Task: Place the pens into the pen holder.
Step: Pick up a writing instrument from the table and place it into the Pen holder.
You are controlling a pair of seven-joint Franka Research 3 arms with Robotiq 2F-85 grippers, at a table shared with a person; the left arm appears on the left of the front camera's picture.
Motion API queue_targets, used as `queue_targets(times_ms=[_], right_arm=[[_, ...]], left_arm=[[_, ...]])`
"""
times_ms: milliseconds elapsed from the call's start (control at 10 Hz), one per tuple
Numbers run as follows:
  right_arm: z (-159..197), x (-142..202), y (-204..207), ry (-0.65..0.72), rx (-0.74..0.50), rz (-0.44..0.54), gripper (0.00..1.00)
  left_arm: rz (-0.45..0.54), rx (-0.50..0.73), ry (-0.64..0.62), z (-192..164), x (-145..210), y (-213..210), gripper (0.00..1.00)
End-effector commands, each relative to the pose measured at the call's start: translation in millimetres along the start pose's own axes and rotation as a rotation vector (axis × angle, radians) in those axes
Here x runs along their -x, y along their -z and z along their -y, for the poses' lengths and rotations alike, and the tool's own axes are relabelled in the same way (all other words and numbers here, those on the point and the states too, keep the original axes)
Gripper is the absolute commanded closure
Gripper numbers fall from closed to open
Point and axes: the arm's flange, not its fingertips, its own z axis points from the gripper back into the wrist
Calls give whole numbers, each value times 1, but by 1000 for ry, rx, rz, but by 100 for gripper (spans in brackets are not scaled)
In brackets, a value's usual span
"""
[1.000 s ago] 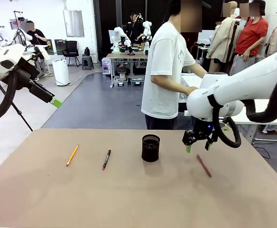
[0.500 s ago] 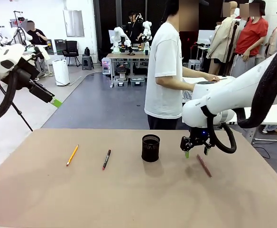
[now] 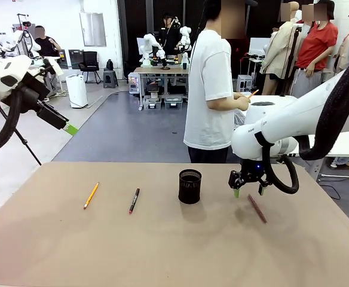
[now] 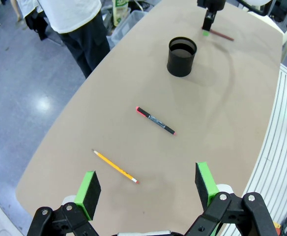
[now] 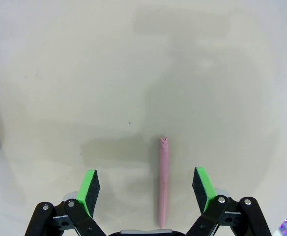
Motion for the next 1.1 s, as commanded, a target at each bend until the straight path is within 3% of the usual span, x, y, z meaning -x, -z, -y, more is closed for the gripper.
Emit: queue_targets(times_ms=[0, 600, 1000], right_arm=[[10, -9, 3, -17, -52, -2, 0], [22, -6, 18, -80, -105, 6, 3], [23, -6, 17, -89, -111, -7, 82]], left_arm=[[3, -6, 0, -1, 0, 0, 0], [3, -6, 0, -1, 0, 0, 0], [3, -6, 0, -1, 0, 0, 0]])
